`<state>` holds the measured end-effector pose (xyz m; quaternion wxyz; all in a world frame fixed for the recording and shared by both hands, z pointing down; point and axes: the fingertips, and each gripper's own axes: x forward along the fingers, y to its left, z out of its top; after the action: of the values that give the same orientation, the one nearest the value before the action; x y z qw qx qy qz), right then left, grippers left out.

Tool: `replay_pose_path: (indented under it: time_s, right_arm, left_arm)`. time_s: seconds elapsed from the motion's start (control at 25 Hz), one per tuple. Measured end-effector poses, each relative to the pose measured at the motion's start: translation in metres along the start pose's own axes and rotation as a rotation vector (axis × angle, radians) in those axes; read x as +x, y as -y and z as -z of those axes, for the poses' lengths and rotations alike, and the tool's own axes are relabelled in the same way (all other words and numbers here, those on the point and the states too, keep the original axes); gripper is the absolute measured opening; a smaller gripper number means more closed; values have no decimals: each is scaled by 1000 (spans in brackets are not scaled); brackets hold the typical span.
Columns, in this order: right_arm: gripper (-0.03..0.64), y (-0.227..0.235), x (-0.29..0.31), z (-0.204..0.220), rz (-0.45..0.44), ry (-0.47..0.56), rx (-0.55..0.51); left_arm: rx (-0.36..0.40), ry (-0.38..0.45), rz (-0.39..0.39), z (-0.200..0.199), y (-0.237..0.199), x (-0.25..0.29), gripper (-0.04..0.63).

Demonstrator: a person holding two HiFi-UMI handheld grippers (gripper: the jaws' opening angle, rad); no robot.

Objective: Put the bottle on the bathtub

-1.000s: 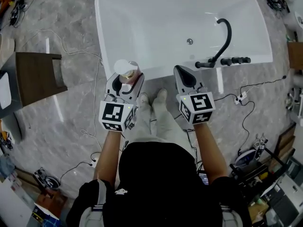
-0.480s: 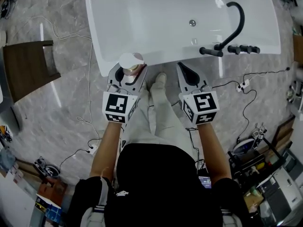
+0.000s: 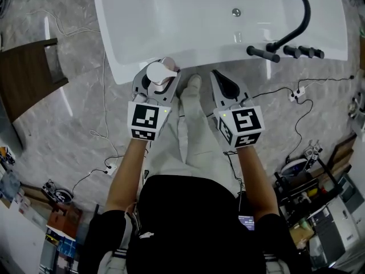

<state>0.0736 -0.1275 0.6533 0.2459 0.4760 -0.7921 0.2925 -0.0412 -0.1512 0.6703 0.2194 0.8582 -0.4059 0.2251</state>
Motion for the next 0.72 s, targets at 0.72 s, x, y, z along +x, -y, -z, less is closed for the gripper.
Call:
replay_pose_path:
  time_s: [0.72]
  right_arm:
    - [23,11,38,48,-19,-65,19]
  left_arm:
    - [25,-23,-62,41,-17,38,236]
